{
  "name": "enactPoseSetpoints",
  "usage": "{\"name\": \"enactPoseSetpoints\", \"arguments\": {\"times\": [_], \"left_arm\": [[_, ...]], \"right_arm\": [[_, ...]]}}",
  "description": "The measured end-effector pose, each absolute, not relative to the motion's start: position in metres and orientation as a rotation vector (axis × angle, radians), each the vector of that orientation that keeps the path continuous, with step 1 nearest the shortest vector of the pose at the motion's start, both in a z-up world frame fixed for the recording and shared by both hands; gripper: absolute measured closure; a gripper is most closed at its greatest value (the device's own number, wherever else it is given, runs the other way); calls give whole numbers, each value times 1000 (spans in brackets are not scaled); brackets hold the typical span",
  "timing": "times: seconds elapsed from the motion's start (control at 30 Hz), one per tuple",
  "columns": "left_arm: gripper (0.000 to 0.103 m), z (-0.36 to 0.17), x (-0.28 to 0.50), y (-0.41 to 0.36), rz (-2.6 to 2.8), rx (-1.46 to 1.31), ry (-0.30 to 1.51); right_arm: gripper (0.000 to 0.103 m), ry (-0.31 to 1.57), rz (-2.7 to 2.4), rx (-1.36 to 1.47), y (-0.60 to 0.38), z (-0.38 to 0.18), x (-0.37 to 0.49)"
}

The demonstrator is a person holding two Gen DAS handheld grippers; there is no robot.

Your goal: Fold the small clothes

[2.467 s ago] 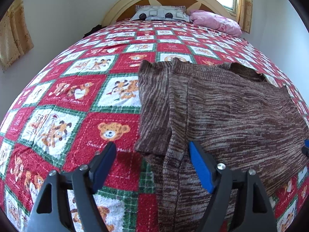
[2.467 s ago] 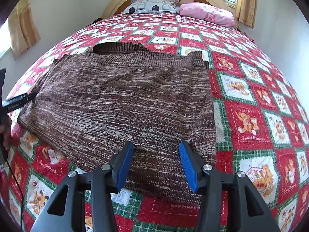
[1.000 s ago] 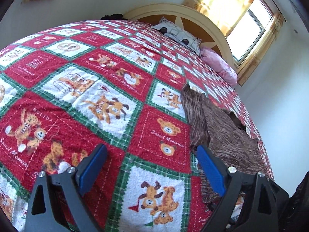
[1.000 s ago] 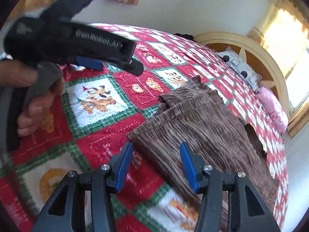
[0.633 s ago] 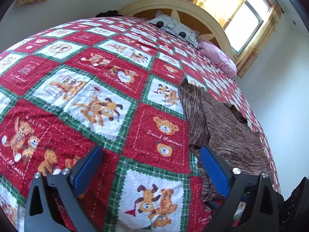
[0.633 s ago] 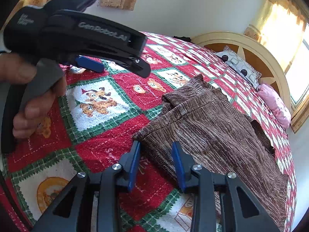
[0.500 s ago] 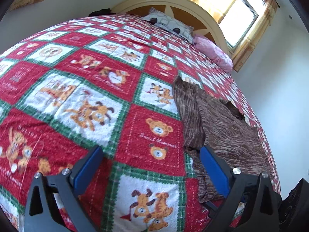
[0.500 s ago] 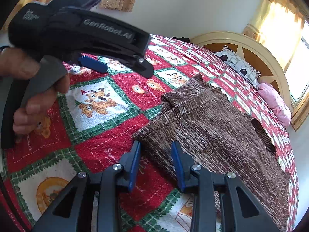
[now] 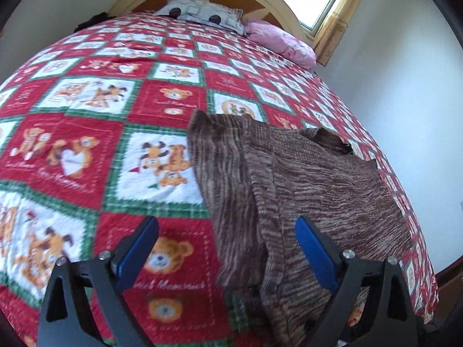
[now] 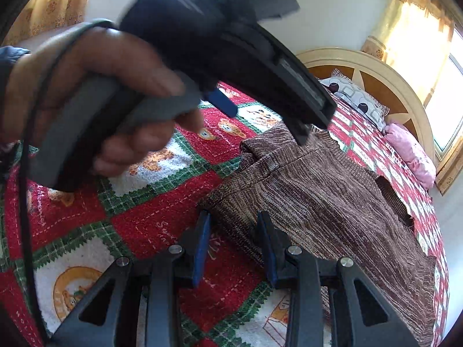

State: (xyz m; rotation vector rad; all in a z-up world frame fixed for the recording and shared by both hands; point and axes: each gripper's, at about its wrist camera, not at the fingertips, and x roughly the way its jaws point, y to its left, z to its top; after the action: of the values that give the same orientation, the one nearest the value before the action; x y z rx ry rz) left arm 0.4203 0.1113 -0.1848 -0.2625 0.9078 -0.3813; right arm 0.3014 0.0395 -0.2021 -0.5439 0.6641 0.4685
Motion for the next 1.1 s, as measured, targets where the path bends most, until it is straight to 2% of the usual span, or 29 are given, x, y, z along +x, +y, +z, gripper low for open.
{"name": "enactPoseSetpoints", "arguments": {"times": [0.1, 0.17, 0.3, 0.33, 0.4, 0.43, 0.57, 0.83, 1.1], "left_arm": [[16, -186, 428, 102, -404, -244, 913], [33, -186, 431, 96, -430, -230, 918], [43, -186, 436, 86, -435, -182, 925], [54, -186, 436, 85, -431, -170, 925], [86, -186, 438, 89, -440, -199, 927], [92, -188, 439, 93, -445, -223, 934], [93, -186, 437, 103, -442, -298, 918], [93, -181, 429, 111, -454, -400, 907], [94, -161, 426, 110, -478, -515, 838]], "right_arm": [[69, 665, 469, -539, 39, -202, 302], [69, 664, 468, -540, 39, -202, 303], [69, 665, 469, -537, 39, -202, 303], [69, 665, 470, -536, 38, -202, 305], [69, 664, 469, -536, 38, -202, 305], [70, 662, 468, -537, 39, -202, 304], [94, 649, 465, -551, 41, -201, 300], [96, 634, 497, -487, 30, -181, 292], [97, 647, 518, -234, -18, -145, 305]]}}
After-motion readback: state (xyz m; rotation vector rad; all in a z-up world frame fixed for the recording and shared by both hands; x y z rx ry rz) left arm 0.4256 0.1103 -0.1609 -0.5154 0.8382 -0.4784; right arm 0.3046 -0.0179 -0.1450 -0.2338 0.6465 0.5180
